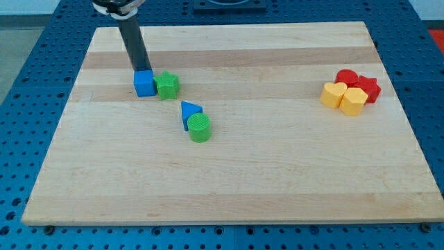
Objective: Nudge the blue cube down a bit
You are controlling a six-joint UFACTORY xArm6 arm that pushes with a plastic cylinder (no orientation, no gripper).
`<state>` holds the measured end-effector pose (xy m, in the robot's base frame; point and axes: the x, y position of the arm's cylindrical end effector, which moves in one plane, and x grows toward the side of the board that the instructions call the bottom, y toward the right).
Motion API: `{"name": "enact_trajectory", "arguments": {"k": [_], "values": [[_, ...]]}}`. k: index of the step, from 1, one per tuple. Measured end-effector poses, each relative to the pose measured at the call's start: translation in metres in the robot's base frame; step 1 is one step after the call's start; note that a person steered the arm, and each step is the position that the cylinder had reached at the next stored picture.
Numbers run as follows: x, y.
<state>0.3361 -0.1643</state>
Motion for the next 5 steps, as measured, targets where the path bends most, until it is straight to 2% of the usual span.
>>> {"name": "enact_trajectory", "arguments": {"k": [5], "values": [[0.0041,0.0102]]}}
